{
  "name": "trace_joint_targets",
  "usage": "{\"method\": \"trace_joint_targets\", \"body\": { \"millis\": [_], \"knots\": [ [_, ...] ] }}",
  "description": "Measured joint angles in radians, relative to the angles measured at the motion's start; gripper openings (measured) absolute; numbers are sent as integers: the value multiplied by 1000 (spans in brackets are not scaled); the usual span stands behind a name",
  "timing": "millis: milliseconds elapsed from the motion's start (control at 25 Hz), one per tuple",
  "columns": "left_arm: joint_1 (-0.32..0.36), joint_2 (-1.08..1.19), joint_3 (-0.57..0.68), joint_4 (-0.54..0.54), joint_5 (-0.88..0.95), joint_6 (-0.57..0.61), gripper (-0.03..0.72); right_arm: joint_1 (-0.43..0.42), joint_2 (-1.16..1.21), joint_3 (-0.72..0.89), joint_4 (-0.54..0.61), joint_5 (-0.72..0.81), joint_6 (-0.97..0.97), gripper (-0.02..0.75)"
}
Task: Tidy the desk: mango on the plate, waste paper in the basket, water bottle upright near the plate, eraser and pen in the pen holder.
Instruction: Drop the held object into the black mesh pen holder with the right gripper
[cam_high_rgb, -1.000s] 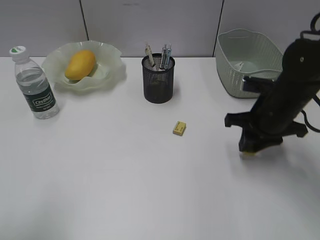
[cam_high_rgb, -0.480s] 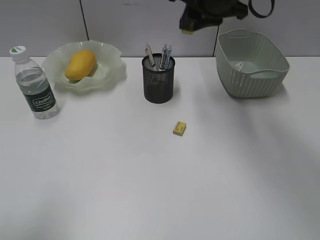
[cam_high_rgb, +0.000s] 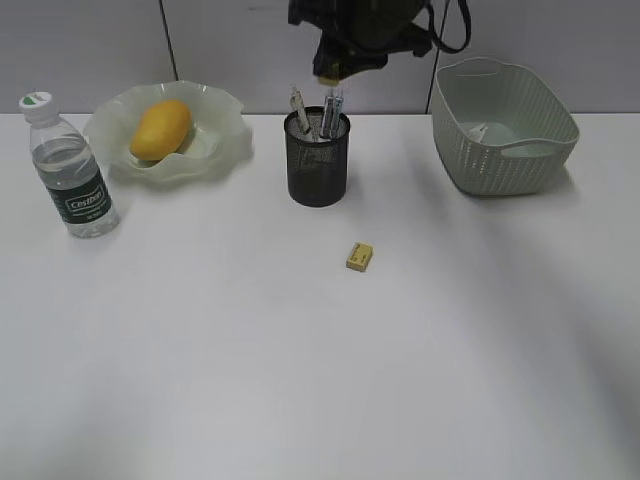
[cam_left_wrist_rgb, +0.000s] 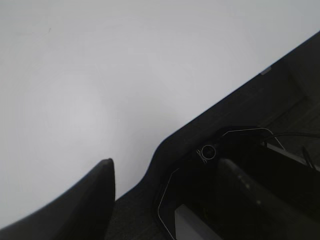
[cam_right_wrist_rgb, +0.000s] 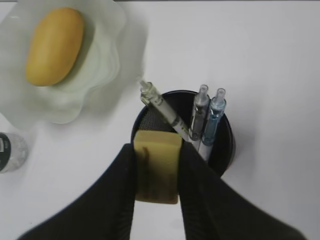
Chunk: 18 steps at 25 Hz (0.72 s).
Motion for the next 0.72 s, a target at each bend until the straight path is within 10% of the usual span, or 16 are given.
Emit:
{"method": "trace_joint_targets", "body": {
  "millis": [520,720],
  "knots": [
    [0,0,0,0,0,0,485,0,92,-3,5,-70,0,223],
    [0,0,0,0,0,0,485,0,95,-3,6,-90,0,356]
  ]
}}
